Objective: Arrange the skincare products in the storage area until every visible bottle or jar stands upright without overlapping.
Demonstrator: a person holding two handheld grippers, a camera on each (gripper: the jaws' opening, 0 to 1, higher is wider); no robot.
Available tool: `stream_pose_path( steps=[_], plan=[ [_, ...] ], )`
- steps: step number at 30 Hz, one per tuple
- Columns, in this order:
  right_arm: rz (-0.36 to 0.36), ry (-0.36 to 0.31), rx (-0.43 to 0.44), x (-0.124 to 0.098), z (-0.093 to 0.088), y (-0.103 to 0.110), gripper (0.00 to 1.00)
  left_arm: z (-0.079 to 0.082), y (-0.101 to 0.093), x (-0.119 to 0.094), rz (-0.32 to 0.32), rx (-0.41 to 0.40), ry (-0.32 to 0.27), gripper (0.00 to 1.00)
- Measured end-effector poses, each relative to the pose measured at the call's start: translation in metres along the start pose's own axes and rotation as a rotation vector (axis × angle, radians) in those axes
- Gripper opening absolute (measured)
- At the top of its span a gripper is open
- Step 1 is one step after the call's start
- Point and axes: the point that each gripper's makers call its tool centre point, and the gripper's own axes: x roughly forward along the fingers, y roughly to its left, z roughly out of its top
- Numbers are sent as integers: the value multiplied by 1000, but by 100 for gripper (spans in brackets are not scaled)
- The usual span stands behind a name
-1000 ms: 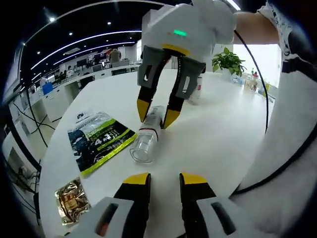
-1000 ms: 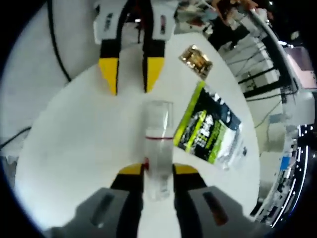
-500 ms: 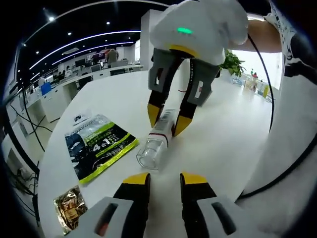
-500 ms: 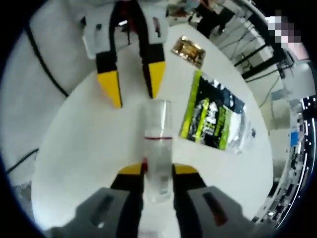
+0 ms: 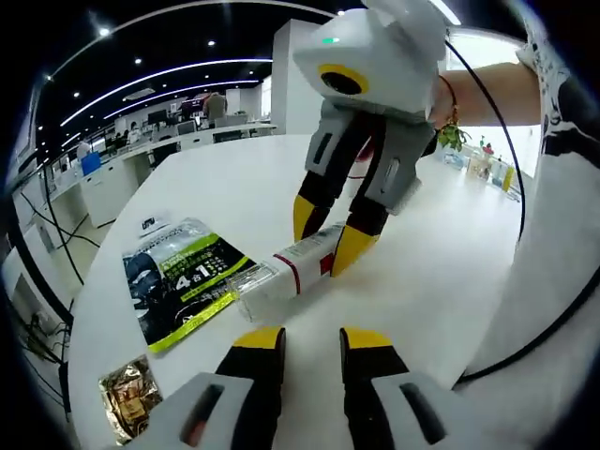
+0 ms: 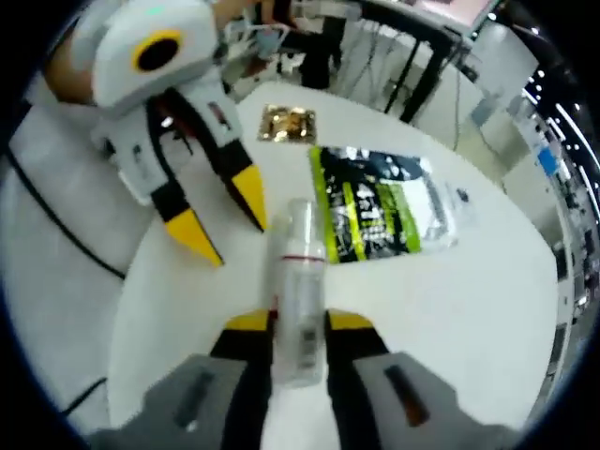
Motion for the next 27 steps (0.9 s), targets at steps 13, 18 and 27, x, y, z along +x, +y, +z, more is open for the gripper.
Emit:
stream_pose_path(
  steps=[13, 18, 27],
  plan=[
    [-33, -235, 169, -26, 20, 6, 19, 2, 3, 0, -2, -75, -22, 23],
    [-75, -290, 153, -34, 19, 14, 19, 12, 0, -2, -46, -146, -68, 22],
    [-96, -350, 185, -37, -2, 27, 19, 48, -8, -11, -165, -294, -206, 22]
  ],
)
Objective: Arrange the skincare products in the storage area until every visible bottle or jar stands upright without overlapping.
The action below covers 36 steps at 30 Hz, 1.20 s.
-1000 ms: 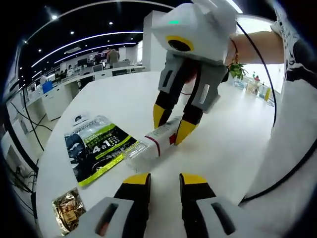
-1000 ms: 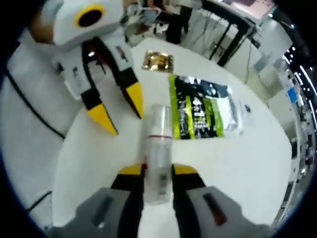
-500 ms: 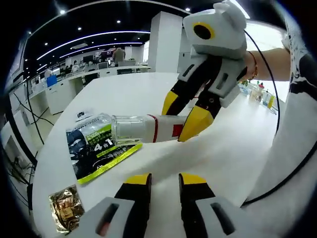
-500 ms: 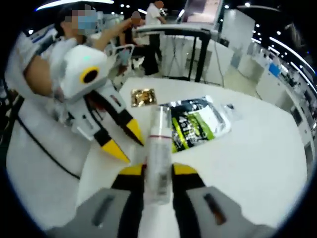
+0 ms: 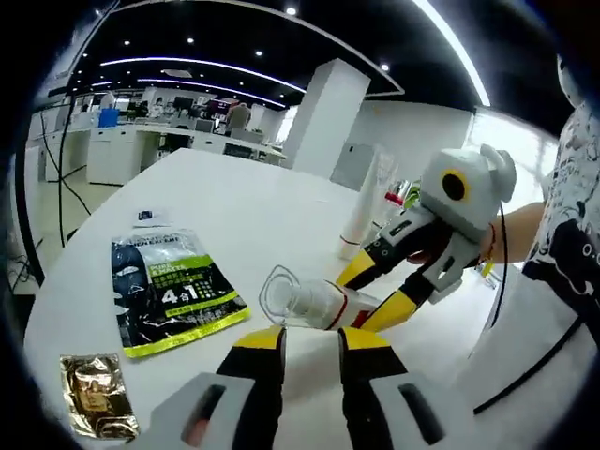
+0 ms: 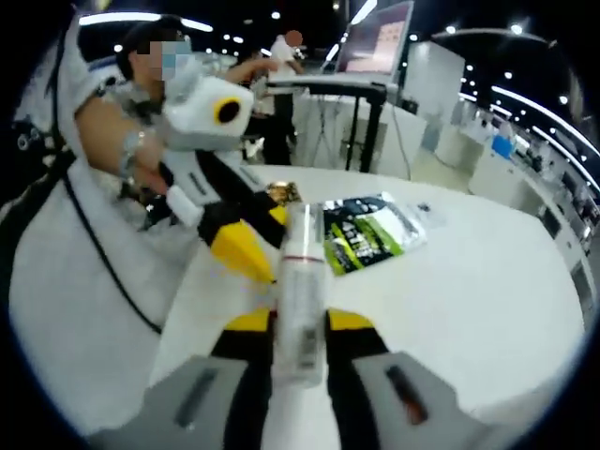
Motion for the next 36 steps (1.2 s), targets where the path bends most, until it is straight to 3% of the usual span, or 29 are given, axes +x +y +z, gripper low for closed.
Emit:
stream_pose_path(
  steps=[7, 16, 30, 36],
  plan=[
    [-48, -56, 47, -9, -2, -5, 19, 20, -18, 3, -88, -60, -69, 23],
    [-125, -90, 88, -18, -10, -9, 18, 40, -53, 12, -198, -15, -105, 23],
    [-162, -155, 183, -28, -20, -3, 18, 30, -84, 20, -279, 59, -54, 24],
    [-176, -154, 205, -33, -24, -5, 18, 17, -80, 21, -269, 70, -14, 23]
  ],
)
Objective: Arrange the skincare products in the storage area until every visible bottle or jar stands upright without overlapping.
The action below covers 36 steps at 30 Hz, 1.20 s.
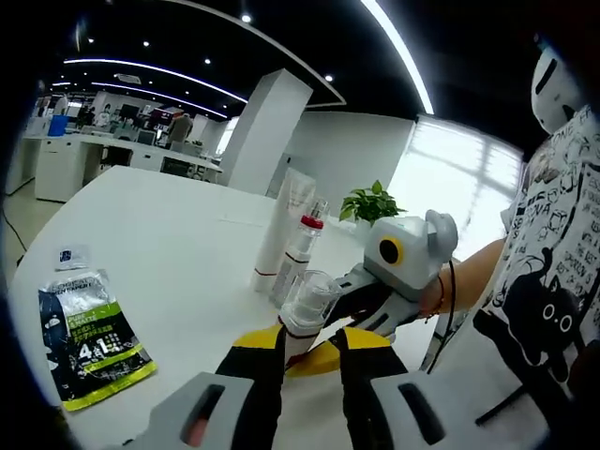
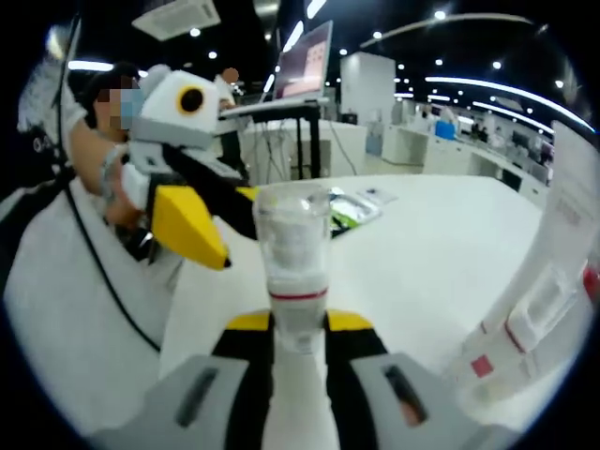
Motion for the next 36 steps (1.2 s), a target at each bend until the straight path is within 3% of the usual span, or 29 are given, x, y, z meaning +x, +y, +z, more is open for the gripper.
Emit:
stream_pose_path(
  steps=[4, 11, 21, 36],
  plan=[
    [-9, -3, 7, -6, -3, -3, 18, -9, 7, -2, 18, -17, 15, 23],
    [-29, -10, 26, -24, -13, -12, 18, -35, 18, 1, 75, -14, 94, 23],
    [-84, -25, 60, -52, -29, -27, 18, -43, 23, 5, 95, -2, 160, 24],
    [-255, -43, 127, -92, -52, -73, 18, -53, 25, 9, 121, 1, 198, 24]
  ],
)
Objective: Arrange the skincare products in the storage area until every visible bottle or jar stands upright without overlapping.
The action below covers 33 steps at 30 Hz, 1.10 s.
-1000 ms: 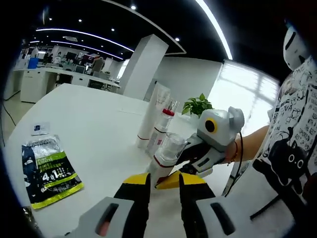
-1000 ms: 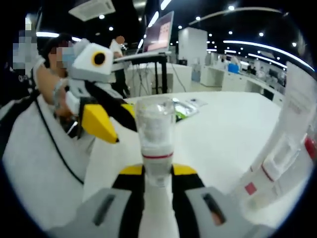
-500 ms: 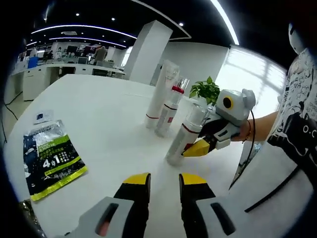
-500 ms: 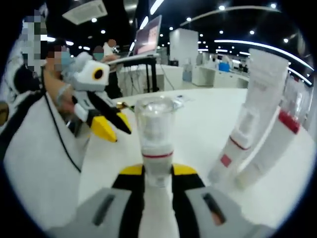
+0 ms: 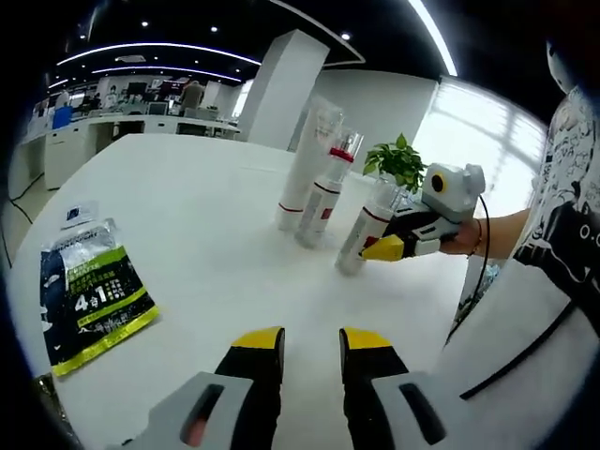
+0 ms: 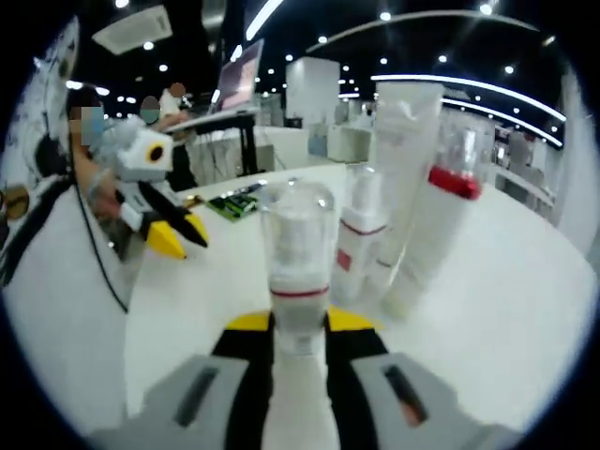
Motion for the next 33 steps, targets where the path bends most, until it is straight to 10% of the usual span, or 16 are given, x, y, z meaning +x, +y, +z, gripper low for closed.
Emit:
stream_pose_path(
  steps=[16, 33],
  plan=[
    [-45, -19, 17, 14, 8, -29, 19, -5, 1, 1, 11, 13, 44, 24],
    [-148, 14, 59, 2, -4, -49, 19, 23, -5, 34, -39, 105, 55, 24]
  ],
)
